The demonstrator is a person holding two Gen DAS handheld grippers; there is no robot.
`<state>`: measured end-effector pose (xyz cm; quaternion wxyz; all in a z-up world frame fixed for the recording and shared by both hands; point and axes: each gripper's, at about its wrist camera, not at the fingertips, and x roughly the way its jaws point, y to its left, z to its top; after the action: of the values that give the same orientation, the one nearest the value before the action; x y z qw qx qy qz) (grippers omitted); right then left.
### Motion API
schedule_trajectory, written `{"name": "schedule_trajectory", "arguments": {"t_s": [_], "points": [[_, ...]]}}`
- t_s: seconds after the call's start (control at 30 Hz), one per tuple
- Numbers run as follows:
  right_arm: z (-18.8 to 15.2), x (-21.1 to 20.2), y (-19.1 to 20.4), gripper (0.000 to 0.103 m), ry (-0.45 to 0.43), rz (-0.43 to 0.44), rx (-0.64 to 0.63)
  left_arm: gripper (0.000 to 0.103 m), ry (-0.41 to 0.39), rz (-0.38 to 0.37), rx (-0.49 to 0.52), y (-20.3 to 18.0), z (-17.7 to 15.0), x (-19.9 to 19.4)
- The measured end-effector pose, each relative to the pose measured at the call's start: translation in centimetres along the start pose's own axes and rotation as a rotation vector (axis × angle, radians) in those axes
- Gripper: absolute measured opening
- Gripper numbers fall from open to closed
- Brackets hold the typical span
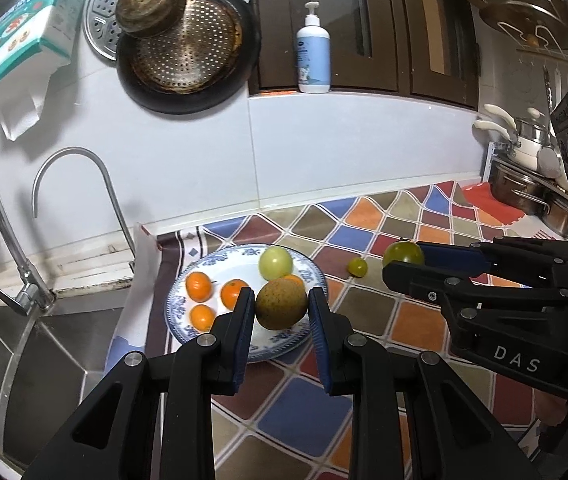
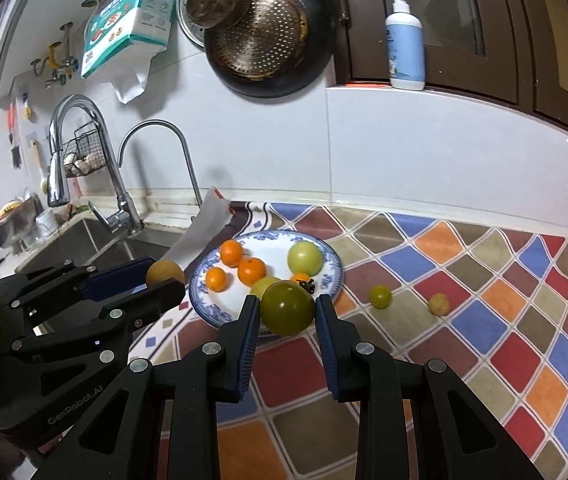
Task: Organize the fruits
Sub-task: 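Carry the brownish fruit in the left gripper to the plate while the right gripper carries the green fruit there, then open the left gripper over the plate while the right gripper releases the green fruit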
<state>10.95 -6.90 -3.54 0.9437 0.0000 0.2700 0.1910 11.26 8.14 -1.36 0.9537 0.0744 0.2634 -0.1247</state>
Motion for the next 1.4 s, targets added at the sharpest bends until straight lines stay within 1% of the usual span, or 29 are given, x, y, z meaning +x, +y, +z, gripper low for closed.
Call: {"name": "schedule_trajectory", "arguments": {"t_s": [0.33,0.53,0.87,1.13,1.4], "points": [[1.7,2.4,1.9,0.029,-0.006,0.013,-0.023,0.028,0.003,0.015,-0.006,2.2,0.5,1.5],[2.5,4.6,2.1,0.029,0.012,0.029,-0.027,0.028,0.014,0.032,-0.013,3.3,0.8,3.1],[3.6,9.6,1.4,0.029,0.063,0.062,-0.028,0.028,0.075,0.042,-0.031,4.6,0.5,7.1],[3.5,13.7,1.1,0.029,0.114,0.086,-0.028,0.028,0.137,0.038,-0.045,5.4,-0.6,10.2],[3.4,16.1,0.6,0.029,0.139,0.095,-0.021,0.028,0.172,0.033,-0.036,5.5,-1.0,12.1]]}}
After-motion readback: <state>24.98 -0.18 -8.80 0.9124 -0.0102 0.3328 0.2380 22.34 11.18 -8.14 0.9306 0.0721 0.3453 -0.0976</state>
